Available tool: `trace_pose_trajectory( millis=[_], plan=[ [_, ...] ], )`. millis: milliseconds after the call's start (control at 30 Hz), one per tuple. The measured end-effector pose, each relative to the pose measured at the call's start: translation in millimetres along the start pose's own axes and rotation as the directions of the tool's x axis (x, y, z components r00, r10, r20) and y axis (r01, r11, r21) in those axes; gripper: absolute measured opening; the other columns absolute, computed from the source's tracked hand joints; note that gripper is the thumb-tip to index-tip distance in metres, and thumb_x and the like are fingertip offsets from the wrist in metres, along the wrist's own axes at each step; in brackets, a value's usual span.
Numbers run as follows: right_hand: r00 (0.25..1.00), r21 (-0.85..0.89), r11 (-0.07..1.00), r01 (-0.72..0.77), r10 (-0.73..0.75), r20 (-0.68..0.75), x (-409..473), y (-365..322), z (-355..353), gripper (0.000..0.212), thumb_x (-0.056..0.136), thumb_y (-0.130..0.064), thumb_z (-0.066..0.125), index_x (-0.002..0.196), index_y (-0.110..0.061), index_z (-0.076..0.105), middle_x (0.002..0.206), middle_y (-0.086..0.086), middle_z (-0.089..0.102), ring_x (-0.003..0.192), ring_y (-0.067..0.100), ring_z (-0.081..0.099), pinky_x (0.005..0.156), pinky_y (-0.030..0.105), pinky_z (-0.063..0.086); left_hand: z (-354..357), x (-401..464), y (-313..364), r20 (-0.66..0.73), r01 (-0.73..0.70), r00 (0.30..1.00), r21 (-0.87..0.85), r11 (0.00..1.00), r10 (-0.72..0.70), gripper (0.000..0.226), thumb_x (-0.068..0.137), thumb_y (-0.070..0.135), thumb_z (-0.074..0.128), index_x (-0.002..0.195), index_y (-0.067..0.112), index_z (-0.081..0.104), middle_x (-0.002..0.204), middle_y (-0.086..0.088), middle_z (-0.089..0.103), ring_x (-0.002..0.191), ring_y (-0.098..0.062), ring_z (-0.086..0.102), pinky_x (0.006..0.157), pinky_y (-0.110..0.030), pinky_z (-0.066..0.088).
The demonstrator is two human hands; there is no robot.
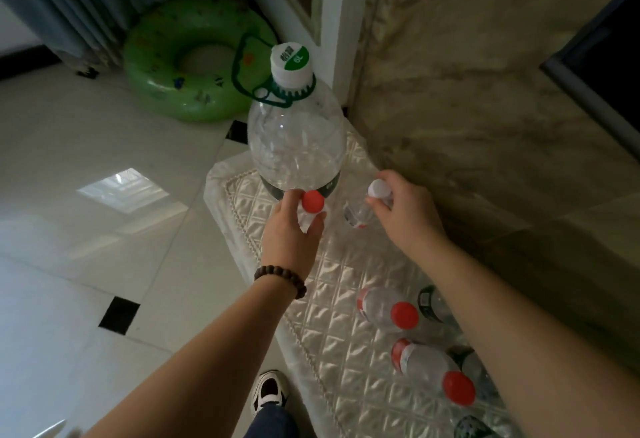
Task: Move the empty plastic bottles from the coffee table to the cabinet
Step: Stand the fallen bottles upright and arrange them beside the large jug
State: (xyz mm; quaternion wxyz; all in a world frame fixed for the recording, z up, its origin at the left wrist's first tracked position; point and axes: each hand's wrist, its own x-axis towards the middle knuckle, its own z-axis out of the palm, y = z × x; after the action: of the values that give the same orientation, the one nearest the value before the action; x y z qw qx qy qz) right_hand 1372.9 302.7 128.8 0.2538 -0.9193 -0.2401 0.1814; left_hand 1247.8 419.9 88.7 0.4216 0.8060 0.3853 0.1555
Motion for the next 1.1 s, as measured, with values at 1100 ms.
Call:
trace_pose_trajectory(
  millis=[1100],
  plan=[
    [0.999,0.044,0.999,-0.024,0.022,0.048,-105,70,-95,0.048,0.086,-0.03,0.067,0.13,-0.016,0.054,0.133,0.007,0.055,0.123,0.021,0.05,0.092,0.023,0.036,24,-133,34,0.498,-0.113,0.864,0.04,0.993,0.078,0.079,0.073,0.045,0.074,0.139,0.027,0.035,0.141,0.004,0.038,0.125,-0.014,0.041,0.097,-0.024,0.035]
  ],
)
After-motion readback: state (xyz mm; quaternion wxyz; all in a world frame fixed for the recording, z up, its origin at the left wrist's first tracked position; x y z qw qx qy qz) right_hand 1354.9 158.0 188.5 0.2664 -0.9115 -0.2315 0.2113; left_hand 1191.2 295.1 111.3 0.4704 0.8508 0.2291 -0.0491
